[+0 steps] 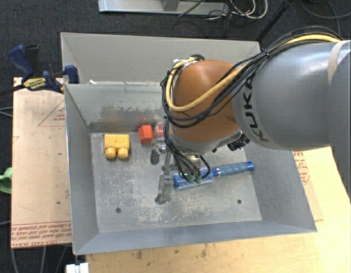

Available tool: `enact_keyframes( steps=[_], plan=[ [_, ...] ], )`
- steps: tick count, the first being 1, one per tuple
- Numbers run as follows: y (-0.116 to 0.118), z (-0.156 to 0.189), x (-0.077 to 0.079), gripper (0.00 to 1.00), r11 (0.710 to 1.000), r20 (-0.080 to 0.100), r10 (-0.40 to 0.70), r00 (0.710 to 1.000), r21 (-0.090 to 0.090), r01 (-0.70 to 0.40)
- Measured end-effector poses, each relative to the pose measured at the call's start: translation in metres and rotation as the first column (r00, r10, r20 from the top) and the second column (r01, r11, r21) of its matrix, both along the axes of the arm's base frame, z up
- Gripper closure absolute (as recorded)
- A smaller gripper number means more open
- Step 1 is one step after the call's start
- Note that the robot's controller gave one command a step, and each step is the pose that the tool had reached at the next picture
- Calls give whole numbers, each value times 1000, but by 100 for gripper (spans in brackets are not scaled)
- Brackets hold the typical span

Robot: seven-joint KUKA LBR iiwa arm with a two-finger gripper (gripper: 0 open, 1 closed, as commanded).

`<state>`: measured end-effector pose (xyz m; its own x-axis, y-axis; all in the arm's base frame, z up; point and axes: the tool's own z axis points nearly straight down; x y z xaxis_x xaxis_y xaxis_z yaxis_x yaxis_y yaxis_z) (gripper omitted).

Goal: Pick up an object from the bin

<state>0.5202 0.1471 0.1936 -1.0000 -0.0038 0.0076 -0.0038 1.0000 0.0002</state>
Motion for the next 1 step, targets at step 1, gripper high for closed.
enact_keyframes(
  steps=[1],
  plan=[
    [-73,-54,-12,0,999,1,-47,999,-4,47]
  ],
)
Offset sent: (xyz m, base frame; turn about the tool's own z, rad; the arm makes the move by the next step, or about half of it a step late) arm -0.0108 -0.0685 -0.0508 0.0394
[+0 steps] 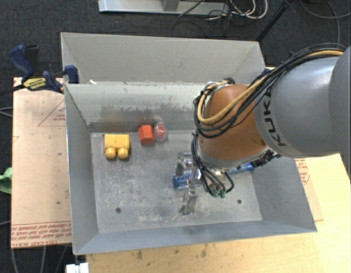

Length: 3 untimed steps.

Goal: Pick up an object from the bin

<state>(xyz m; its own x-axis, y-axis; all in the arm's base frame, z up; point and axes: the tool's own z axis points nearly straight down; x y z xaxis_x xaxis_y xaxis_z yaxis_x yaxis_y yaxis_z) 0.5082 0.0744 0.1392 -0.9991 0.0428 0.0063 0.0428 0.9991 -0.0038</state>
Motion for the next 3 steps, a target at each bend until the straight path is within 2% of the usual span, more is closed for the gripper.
enact_keyframes(
  steps=[1,2,3],
  plan=[
    [-18,-57,64,0,1000,9,-20,1000,4,20],
    [-16,-6,126,0,930,15,368,930,2,-368],
    [-19,-73,58,0,920,-1,393,920,8,-393]
  ],
)
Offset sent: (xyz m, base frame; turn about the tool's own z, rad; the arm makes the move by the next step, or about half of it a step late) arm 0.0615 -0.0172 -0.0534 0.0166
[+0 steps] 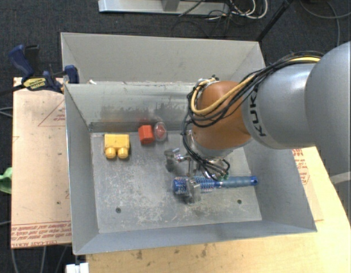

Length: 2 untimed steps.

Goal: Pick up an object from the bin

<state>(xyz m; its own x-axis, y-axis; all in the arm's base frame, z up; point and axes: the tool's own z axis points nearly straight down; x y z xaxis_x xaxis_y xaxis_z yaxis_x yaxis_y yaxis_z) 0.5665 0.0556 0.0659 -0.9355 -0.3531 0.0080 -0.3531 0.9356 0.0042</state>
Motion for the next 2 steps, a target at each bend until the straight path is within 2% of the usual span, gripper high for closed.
enact_keyframes(
  steps=[1,2],
  plan=[
    [1,4,4,100,1000,8,-2,1000,2,2],
    [27,141,-27,100,1000,17,25,1000,2,-25]
  ],
)
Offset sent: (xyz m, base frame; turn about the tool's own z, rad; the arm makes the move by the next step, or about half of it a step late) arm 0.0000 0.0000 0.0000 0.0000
